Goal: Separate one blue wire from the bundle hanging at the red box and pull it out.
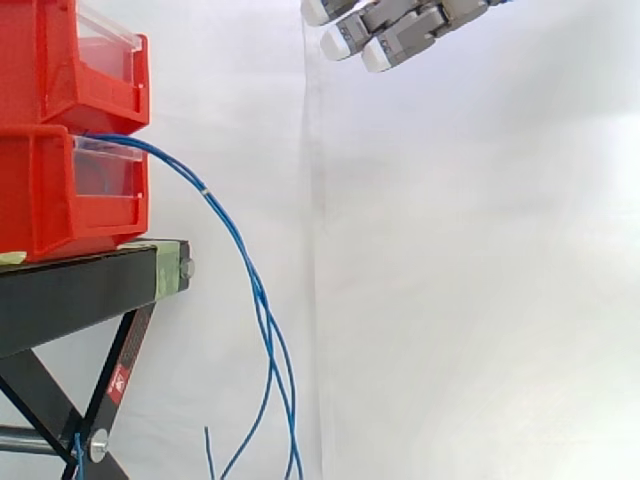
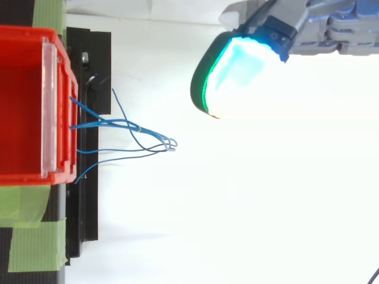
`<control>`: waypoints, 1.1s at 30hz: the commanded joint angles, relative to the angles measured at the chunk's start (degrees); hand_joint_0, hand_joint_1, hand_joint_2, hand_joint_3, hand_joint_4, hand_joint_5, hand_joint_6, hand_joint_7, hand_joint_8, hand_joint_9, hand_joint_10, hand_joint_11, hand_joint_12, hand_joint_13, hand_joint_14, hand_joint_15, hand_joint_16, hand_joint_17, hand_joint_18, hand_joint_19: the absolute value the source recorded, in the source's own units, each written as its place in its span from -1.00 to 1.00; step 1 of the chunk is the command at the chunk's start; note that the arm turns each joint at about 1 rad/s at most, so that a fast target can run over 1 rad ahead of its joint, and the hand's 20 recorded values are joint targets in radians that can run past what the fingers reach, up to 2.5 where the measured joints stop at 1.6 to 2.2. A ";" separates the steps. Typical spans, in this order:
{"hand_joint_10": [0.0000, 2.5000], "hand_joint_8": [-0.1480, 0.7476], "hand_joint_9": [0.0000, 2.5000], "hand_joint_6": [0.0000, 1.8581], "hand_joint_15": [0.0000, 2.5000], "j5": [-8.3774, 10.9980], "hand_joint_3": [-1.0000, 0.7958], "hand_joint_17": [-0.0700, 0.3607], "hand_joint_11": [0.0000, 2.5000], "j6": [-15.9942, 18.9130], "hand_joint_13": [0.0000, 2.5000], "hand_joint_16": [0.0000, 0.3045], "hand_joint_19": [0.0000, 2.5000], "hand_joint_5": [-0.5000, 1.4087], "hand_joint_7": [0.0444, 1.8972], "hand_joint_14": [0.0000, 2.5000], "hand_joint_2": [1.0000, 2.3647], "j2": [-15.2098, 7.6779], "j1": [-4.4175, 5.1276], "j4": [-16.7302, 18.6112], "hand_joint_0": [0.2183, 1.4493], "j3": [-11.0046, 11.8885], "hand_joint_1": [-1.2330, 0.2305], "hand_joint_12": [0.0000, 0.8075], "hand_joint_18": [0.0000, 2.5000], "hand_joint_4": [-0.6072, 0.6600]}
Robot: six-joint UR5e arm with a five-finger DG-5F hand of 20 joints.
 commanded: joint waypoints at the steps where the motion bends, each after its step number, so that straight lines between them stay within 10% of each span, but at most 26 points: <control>1: -1.00 -0.18 -1.00 -0.46 -0.87 0.00 -0.44 0.12 -1.00 0.00 -1.00 -0.50 -1.00 -0.76 -0.24 -1.00 -1.00 0.01 0.00 -0.02 -0.67 0.00 0.32 -0.10 -1.00 0.28; 21: -1.00 -0.16 -1.00 -0.46 -0.87 0.00 -0.44 0.09 -1.00 -1.23 -1.00 -0.52 -1.00 -0.75 -0.24 -1.00 -1.00 0.01 0.00 -0.90 -0.64 0.00 0.25 -0.11 -1.00 0.30; 33: -1.00 -0.15 -1.00 -0.46 -0.88 1.93 -0.44 0.04 -1.00 -21.71 -1.00 -0.55 -1.00 -0.74 -0.24 -1.00 -1.00 -0.08 0.09 -2.83 -0.57 -0.09 0.16 -0.13 -1.00 0.32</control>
